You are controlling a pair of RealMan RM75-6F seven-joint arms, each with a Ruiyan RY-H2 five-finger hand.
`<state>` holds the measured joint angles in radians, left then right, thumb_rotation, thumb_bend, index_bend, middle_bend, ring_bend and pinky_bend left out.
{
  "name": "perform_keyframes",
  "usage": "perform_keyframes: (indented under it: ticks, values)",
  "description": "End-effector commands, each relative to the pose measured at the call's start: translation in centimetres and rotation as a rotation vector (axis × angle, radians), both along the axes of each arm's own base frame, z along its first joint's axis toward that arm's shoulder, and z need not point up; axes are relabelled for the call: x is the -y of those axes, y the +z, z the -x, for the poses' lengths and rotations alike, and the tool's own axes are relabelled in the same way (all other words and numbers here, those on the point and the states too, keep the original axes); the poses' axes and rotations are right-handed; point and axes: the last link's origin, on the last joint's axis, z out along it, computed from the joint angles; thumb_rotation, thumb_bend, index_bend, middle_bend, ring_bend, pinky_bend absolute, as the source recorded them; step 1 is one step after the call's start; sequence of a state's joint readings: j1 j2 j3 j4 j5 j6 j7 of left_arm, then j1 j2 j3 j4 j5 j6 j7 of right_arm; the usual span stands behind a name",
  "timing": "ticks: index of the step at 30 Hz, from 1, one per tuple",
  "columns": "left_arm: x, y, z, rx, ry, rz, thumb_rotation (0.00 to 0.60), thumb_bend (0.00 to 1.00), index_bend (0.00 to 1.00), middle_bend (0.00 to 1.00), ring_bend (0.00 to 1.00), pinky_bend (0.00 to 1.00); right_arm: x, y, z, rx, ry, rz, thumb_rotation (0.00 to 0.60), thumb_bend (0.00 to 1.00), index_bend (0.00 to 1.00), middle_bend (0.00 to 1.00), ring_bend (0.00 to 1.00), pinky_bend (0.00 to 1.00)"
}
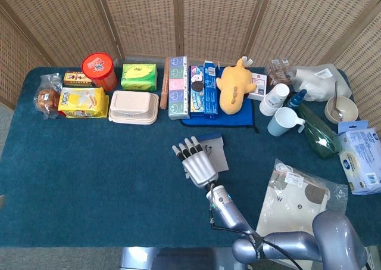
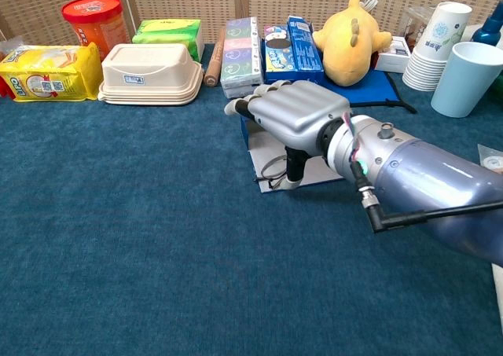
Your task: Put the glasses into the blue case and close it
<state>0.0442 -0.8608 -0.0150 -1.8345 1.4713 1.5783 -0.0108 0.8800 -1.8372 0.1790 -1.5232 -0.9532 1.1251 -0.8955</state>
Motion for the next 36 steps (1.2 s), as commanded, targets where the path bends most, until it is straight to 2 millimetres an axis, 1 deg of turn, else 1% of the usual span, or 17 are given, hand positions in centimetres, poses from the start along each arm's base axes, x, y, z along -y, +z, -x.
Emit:
perform_keyframes:
  ticks: [1,3,10,18,26,32,36]
  values:
    - [0.0,0.1,0.0,-0.001,-0.001,-0.002,0.6,0.28,0.11,0.06,0.0,0.0,0.5,-0.3,-0.3,-0.001,0.002,-0.005,0.6,0.02,0.07,0.12,0.01,0.03]
    - [0.1,0.1,0.0,-0.002,0.0,-0.003,0.6,0.28,0.11,0.06,0.0,0.0,1.2,-0.4,-0.7,0.004,0.0,-0.004,0.6,0.02,0.07,0.12,0.01,0.03]
    - [0.1,0.1,0.1,-0.004,0.004,0.0,0.6,0.28,0.11,0.06,0.0,0.0,2.6,-0.5,-1.1,0.015,-0.013,0.002,0.6,0.02,0.07,0.11,0.01,0.03]
    - [0.0,0.0,0.1,-0.007,0.004,0.003,0.6,0.28,0.11,0.06,0.0,0.0,4.1,0.0,-0.7,0.019,-0.035,0.03,0.6,0.02,0.06,0.12,0.01,0.03]
    - [-0.1,-0.1,-0.1,-0.009,0.001,0.004,0.6,0.28,0.11,0.07,0.0,0.0,5.8,1.0,-0.2,0.012,-0.048,0.064,0.6,0.02,0.07,0.12,0.01,0.03]
    - [-0.2,-0.3,-0.2,-0.006,0.0,0.01,0.6,0.28,0.11,0.06,0.0,0.0,5.1,1.5,-0.3,0.027,-0.04,0.061,0.6,0.02,0.07,0.12,0.01,0.03]
    - [-0.1,-0.3,-0.1,-0.004,0.0,0.008,0.6,0.28,0.11,0.06,0.0,0.0,4.0,1.4,-0.4,0.019,-0.024,0.048,0.6,0.02,0.07,0.12,0.01,0.03]
